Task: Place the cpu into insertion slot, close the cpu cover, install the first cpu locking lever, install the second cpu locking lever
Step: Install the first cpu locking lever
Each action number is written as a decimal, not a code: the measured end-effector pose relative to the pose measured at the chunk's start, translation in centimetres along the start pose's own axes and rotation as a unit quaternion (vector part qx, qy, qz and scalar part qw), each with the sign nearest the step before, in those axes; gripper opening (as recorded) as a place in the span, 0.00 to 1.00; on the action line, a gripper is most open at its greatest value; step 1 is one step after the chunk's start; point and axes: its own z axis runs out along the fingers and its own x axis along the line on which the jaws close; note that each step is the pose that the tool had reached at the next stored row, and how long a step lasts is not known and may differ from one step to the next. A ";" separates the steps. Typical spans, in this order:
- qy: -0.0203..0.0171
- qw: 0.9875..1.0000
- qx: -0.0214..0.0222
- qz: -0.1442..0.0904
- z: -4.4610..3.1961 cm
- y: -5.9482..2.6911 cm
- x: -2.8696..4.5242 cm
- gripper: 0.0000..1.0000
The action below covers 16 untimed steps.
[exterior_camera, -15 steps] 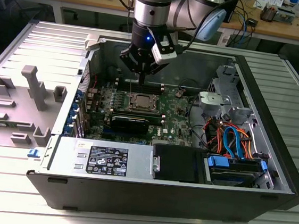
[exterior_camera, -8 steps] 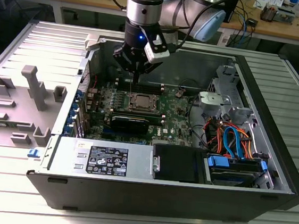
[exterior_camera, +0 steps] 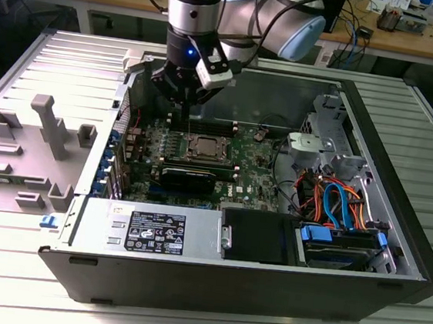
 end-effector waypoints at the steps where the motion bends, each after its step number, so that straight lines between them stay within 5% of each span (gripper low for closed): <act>1: 0.000 1.000 0.000 -0.003 0.00 0.12 0.30 0.11; 16: 0.000 1.000 0.000 -0.007 0.06 1.07 0.40 0.11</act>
